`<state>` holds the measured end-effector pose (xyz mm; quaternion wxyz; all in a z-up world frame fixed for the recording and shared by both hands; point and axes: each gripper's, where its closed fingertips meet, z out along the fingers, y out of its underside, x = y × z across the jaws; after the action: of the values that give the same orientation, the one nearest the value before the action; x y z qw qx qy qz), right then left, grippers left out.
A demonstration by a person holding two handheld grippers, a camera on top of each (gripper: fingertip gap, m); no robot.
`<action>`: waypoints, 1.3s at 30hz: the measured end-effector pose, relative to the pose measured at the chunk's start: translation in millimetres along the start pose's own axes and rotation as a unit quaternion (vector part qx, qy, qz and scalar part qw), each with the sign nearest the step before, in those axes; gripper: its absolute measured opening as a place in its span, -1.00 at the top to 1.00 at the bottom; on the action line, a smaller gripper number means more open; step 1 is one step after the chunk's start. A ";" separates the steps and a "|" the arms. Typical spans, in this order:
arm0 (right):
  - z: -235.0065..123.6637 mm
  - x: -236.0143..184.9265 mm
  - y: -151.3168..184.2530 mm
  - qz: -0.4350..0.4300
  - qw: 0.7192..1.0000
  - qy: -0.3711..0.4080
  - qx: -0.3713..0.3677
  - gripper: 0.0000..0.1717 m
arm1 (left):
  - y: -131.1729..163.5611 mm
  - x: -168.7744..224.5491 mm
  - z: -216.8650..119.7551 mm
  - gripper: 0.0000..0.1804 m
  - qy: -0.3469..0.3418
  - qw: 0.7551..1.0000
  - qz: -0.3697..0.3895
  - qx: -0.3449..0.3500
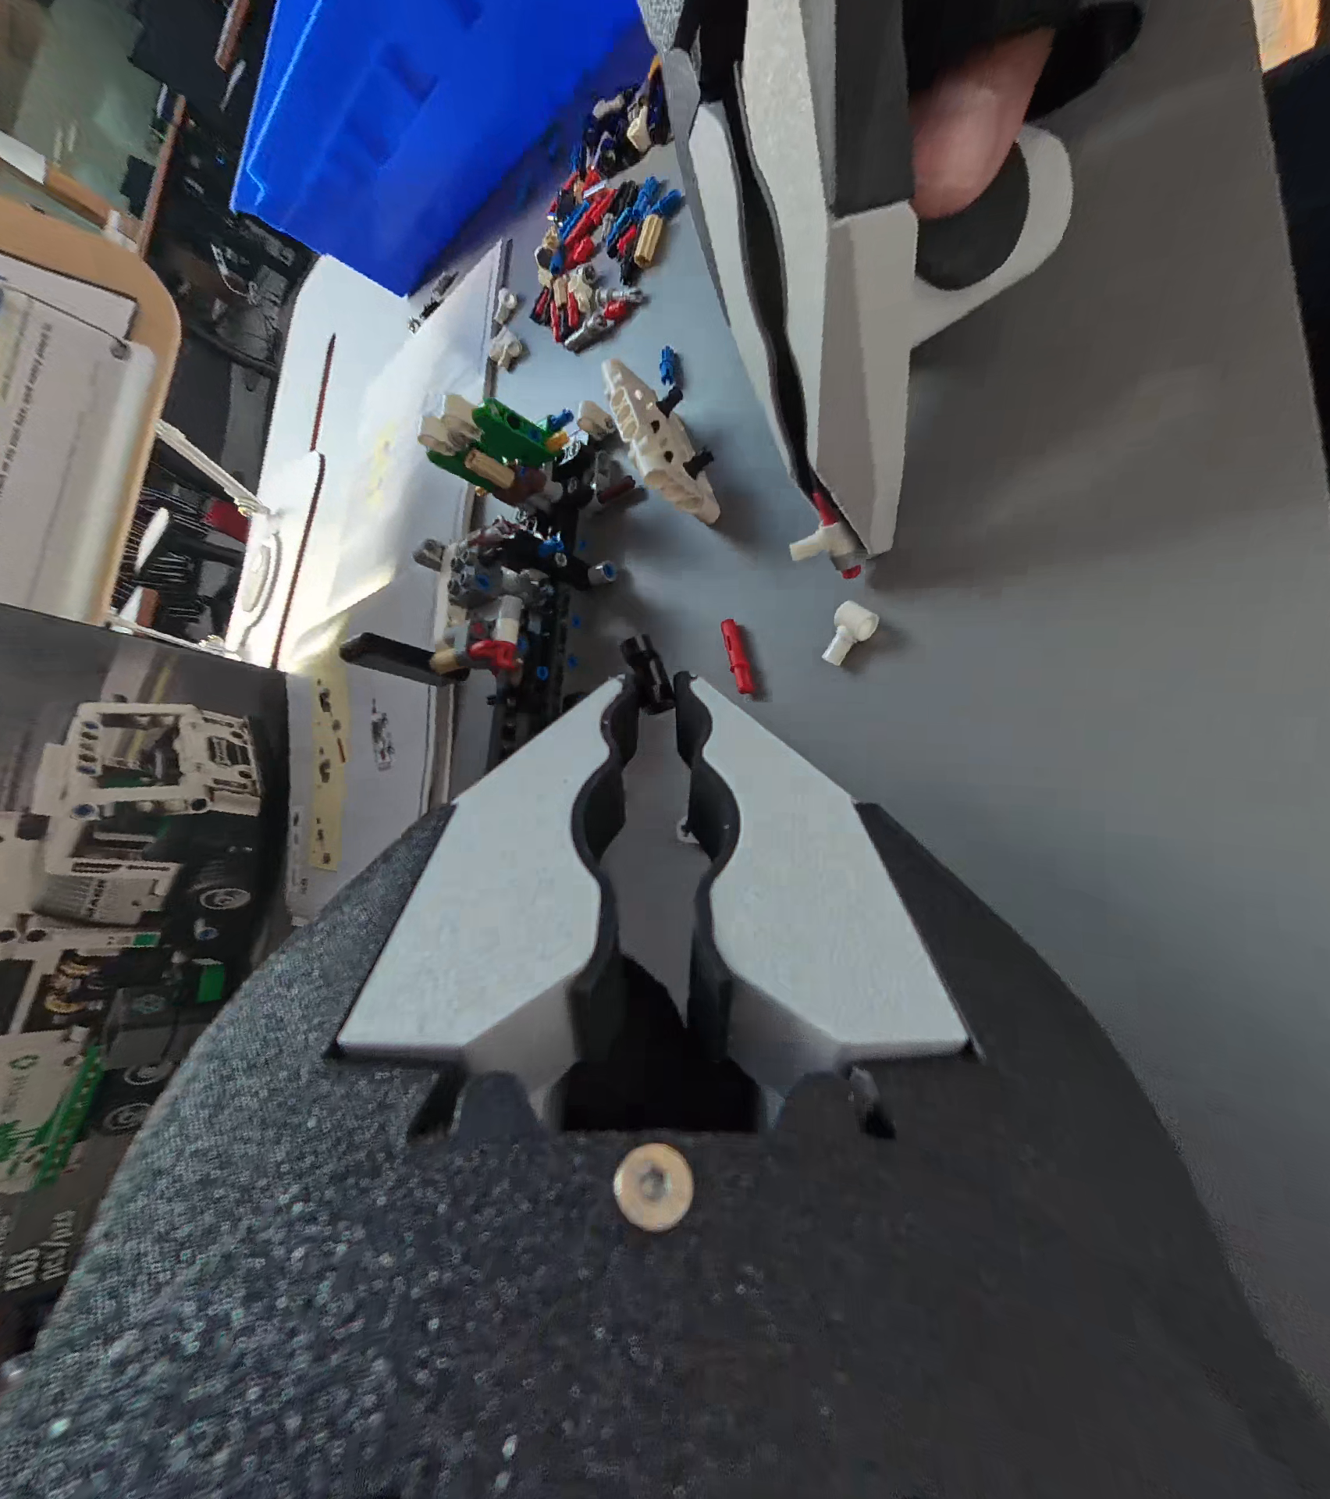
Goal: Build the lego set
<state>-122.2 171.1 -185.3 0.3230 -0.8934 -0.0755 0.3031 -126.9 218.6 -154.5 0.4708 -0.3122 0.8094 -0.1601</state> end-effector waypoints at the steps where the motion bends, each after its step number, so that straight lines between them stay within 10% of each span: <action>1: -0.5 -0.1 -1.0 0.004 1.000 -0.004 0.004 0.86 | -1.0 -3.2 0.5 0.93 -0.019 0.999 0.034 0.001; 9: -32.4 -17.5 -59.7 0.046 0.977 -0.099 0.184 0.64 | -28.4 -24.6 -1.3 0.93 -0.156 0.955 0.248 0.049; 21: -33.0 -27.1 -77.7 0.126 0.942 -0.217 0.222 0.88 | -40.1 -30.1 -8.8 0.93 -0.230 0.902 0.354 0.094; 32: -34.4 -2.1 -84.1 0.035 0.964 -0.078 0.251 0.93 | -15.7 -34.4 -1.2 0.88 -0.074 0.988 0.069 0.117; 39: -27.2 -25.7 -83.6 0.007 0.960 -0.143 0.239 0.93 | -33.4 -30.8 -19.0 0.71 0.087 0.963 -0.133 0.220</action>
<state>-121.8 213.3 -104.0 0.5110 -0.7381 -0.0394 0.4388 -120.3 212.9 -106.1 0.4299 -0.2905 0.7437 -0.4216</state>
